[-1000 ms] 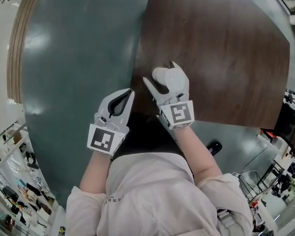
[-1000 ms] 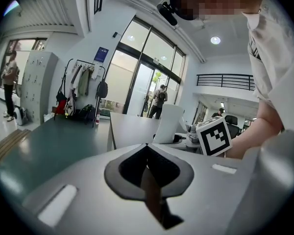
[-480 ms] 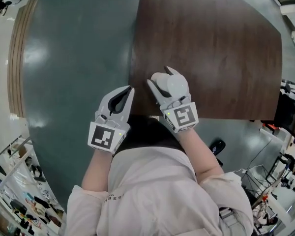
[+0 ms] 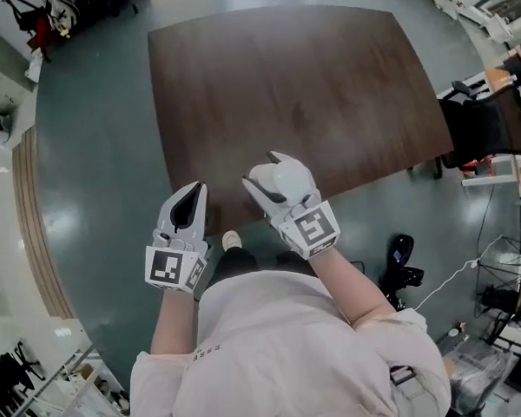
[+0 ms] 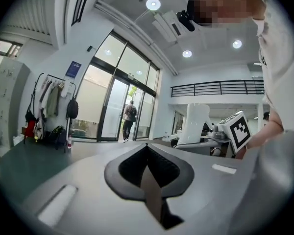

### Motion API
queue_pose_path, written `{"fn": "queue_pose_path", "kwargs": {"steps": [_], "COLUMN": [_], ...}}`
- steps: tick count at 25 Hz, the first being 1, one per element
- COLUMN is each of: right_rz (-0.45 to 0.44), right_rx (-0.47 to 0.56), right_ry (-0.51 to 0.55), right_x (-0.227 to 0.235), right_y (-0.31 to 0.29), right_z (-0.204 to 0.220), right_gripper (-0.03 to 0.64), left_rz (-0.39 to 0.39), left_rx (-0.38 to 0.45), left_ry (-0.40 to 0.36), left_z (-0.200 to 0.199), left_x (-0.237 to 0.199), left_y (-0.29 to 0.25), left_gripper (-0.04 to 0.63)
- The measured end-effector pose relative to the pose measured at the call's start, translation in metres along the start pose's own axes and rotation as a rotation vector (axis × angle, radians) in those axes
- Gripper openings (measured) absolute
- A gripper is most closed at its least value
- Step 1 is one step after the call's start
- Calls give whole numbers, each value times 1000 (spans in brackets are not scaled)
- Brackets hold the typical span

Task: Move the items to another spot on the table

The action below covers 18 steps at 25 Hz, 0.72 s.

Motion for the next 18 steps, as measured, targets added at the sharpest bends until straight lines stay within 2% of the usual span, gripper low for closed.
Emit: {"fn": "queue_pose_path", "kwargs": {"steps": [3, 6, 12, 18], "right_rz": [84, 166, 346, 543], "right_rx": [11, 19, 33, 3], "right_ry": [-39, -88, -190, -269], "right_x": [43, 90, 189, 257], "right_y": [62, 128, 273, 408], "right_z": [9, 24, 68, 128], "right_gripper": [253, 253, 253, 253], "left_rz": [80, 197, 388, 555], "left_rx": [4, -5, -26, -49], "left_ry": [-52, -81, -202, -210], "left_z": [-16, -23, -33, -10], "left_x": [58, 125, 283, 416], "left_y": [-36, -82, -168, -232], "left_gripper": [17, 17, 17, 17]}}
Point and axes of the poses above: the fingertips, and each gripper's own axes: y backward along the fingers, x to its right, z out of its underside, the point moved 3 cm from there along y, backward along the fingers, and after that the axes turned 10 degrees about -x, right-handed, at the moved point
